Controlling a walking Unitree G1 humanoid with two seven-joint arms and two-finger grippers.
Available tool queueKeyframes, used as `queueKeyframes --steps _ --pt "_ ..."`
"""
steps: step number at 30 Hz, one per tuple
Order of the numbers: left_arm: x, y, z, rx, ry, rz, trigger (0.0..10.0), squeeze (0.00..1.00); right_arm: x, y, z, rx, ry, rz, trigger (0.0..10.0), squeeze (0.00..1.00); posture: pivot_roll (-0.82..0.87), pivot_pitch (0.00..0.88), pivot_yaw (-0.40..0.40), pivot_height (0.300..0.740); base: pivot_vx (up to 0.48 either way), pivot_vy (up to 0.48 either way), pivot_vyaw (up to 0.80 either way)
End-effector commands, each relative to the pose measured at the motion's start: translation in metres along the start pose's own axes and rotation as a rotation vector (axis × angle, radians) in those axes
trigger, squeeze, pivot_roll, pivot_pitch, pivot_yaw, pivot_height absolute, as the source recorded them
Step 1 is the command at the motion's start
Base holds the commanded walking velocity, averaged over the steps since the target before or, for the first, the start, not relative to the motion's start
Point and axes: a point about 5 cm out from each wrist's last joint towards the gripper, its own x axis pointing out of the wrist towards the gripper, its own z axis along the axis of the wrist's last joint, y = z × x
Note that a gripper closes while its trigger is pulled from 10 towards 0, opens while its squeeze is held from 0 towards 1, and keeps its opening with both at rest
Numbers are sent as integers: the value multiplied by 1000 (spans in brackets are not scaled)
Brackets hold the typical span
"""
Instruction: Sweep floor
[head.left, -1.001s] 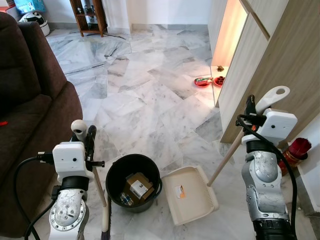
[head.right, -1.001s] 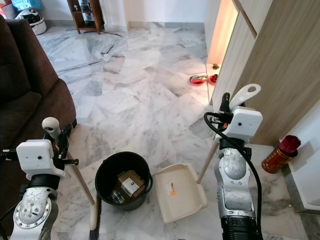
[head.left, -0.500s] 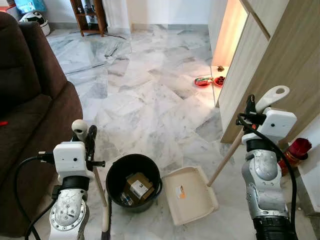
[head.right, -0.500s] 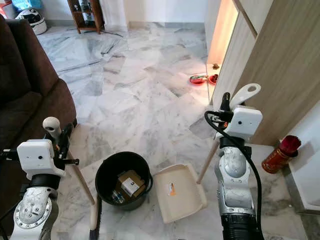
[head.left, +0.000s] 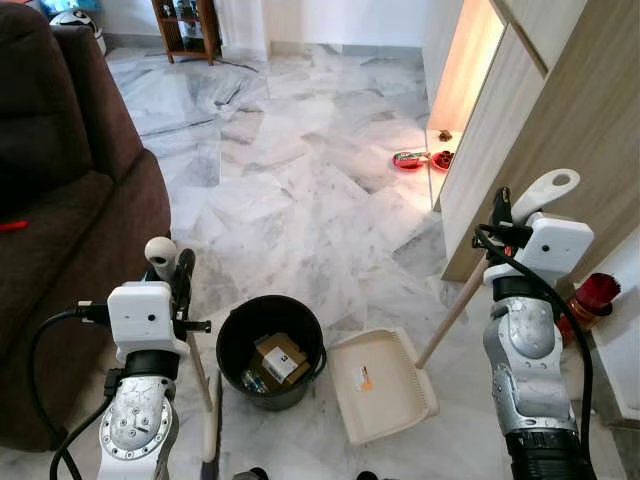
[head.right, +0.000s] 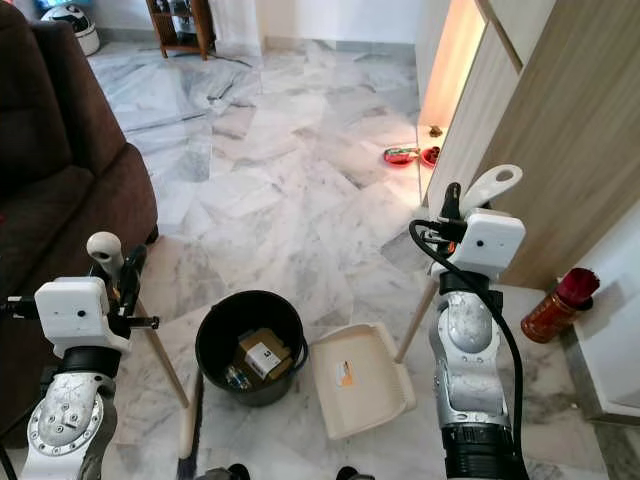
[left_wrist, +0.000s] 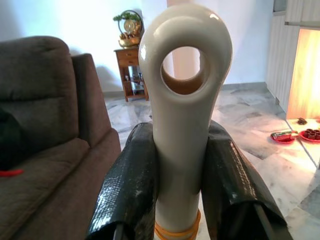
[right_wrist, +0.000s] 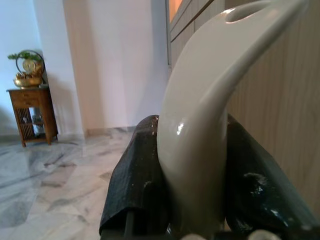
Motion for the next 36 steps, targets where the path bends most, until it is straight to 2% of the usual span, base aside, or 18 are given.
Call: queueKeyframes --steps 1,13,26,36 --pt "2 0 5 18 -34 -3 10000 0 3 -1 5 19 -31 -9 10000 0 29 100 18 740 -266 0 0" --pt "2 0 5 16 -32 -4 10000 0 1 4 3 30 -22 -2 10000 0 27 112 15 740 -265 0 0" --pt "3 -1 5 14 -35 -5 10000 0 1 2 0 32 -12 -4 10000 0 20 123 14 740 -266 0 0" --pt "6 -2 4 10 -40 -13 10000 0 -3 7 -2 66 1 12 10000 0 12 118 16 740 -266 0 0"
